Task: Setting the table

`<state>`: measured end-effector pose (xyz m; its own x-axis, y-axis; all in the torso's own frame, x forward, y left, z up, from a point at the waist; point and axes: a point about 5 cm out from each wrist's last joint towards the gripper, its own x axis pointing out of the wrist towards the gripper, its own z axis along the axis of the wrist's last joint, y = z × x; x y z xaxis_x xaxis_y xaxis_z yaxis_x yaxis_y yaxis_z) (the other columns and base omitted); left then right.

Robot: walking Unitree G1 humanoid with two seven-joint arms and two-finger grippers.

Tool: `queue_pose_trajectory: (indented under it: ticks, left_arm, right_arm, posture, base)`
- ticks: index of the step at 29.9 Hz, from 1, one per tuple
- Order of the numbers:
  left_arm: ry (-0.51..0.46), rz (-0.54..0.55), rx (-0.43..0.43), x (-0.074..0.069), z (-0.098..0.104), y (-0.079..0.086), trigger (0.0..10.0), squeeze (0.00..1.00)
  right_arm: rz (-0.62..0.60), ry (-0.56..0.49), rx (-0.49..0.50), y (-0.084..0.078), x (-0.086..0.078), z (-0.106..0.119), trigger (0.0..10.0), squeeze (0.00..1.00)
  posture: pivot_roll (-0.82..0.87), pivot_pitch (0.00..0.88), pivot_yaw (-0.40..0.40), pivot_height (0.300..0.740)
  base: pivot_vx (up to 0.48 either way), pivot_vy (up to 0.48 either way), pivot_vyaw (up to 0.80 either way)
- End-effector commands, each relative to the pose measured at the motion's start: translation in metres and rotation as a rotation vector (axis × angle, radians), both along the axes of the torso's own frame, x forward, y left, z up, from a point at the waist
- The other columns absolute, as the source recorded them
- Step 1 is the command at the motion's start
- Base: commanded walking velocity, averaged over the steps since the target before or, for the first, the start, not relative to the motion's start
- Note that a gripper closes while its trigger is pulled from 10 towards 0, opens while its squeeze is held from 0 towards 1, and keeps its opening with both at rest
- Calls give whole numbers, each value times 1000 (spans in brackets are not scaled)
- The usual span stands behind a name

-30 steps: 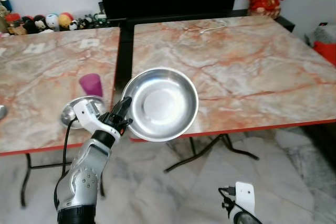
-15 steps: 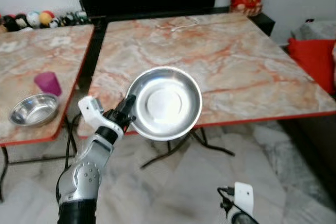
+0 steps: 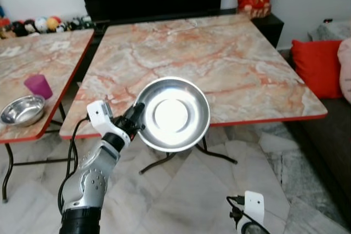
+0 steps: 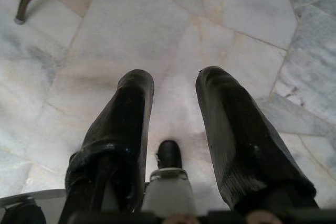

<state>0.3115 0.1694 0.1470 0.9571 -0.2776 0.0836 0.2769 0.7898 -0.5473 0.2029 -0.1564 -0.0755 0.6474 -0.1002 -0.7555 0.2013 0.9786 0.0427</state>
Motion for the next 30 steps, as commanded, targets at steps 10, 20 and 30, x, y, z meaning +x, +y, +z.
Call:
queue_pose_trajectory:
  ticks: [10,20,30]
  left_arm:
    - [-44,27,-8,2,5,4,10000,0]
    - [-42,6,-18,1,3,-1,10000,0]
    - [-45,-6,-23,0,1,-3,10000,0]
  right_arm:
    - [28,6,2,2,2,0,10000,0]
    - [33,8,-1,1,0,-1,10000,0]
    - [42,12,-5,0,-1,-1,10000,0]
  posture:
    - [-48,0,51,740]
    - [-60,0,53,740]
    - [-55,0,46,740]
  base:
    - [0,0,0]
    - [381,0,0]
    - [434,0,0]
